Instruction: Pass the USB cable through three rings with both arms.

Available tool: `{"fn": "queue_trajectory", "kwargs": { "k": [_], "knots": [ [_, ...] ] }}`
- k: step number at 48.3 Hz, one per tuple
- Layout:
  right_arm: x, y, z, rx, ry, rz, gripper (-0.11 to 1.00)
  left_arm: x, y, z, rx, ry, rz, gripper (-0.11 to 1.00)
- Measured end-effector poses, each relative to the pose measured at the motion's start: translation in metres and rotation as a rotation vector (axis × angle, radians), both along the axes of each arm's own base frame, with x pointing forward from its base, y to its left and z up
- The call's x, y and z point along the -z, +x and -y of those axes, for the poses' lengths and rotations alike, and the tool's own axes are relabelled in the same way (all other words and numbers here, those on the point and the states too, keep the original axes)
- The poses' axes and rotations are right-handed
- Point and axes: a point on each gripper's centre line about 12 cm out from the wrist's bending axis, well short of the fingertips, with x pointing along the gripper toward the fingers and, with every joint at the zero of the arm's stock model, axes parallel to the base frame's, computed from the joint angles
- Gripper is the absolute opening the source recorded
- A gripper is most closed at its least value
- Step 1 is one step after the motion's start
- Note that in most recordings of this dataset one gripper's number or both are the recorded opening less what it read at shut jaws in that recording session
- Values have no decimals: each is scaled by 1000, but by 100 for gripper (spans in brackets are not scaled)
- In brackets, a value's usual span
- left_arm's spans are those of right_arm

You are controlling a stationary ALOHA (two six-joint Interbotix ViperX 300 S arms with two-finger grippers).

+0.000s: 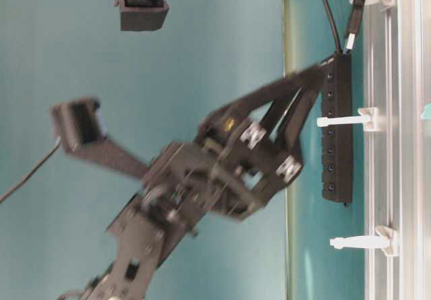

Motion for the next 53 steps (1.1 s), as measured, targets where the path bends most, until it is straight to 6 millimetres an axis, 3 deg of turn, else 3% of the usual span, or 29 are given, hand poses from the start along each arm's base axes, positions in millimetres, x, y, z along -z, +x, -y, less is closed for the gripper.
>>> {"fn": "queue_trajectory", "kwargs": {
  "k": [12, 53],
  "knots": [
    [-1, 2, 0, 1, 4, 18, -9, 18, 13, 5, 12, 0, -23, 61],
    [-2, 2, 0, 2, 9, 27, -9, 35, 28, 1, -4, -14, 2, 57]
  ]
}}
